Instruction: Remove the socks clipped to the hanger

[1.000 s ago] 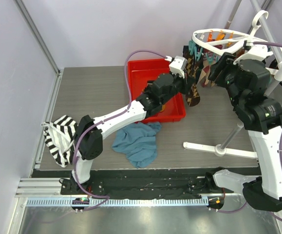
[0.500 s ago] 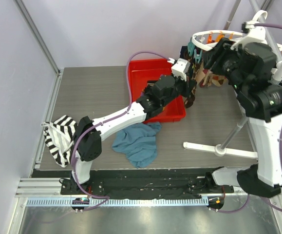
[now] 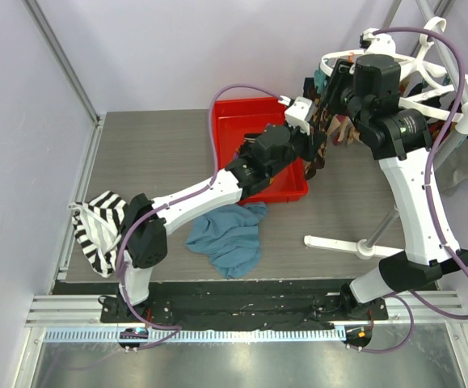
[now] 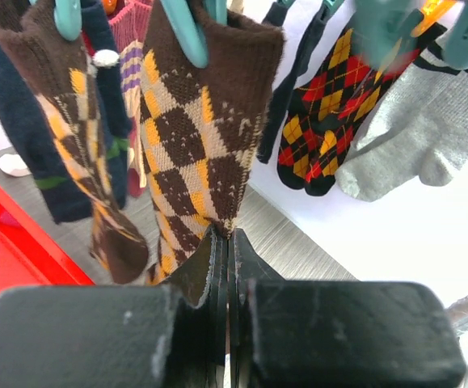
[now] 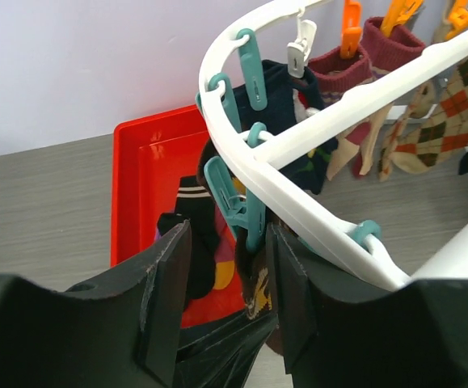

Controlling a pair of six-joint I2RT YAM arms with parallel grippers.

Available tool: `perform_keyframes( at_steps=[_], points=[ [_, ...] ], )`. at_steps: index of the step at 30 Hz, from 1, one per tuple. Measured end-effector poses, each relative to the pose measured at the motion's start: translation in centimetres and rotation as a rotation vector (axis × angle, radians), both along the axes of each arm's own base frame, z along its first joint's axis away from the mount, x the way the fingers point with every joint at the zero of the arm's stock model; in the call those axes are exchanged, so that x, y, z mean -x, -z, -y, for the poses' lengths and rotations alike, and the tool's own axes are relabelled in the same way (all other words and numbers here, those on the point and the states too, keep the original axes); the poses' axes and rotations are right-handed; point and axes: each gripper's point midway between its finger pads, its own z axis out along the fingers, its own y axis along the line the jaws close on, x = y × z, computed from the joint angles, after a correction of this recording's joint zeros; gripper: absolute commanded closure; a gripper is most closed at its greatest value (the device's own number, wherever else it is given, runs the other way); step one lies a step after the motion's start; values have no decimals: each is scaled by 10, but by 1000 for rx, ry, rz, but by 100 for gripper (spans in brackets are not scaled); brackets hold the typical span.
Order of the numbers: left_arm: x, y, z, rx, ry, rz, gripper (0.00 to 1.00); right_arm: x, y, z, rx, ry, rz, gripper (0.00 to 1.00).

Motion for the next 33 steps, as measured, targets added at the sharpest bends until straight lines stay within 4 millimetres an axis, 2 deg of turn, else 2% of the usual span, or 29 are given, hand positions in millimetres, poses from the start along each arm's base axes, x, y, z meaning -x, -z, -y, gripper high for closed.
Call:
perform_keyframes(
  at_steps=[12, 31, 33],
  points=[
    [2, 0, 1, -2, 1, 2, 100, -9, 4, 13, 42, 93, 7, 48],
    [3, 0, 2, -16, -20, 19, 100, -23, 17, 9, 161, 245, 17, 52],
    [3, 0, 1, -16, -23, 19, 100, -24, 20, 9, 172, 256, 12, 57]
  ],
)
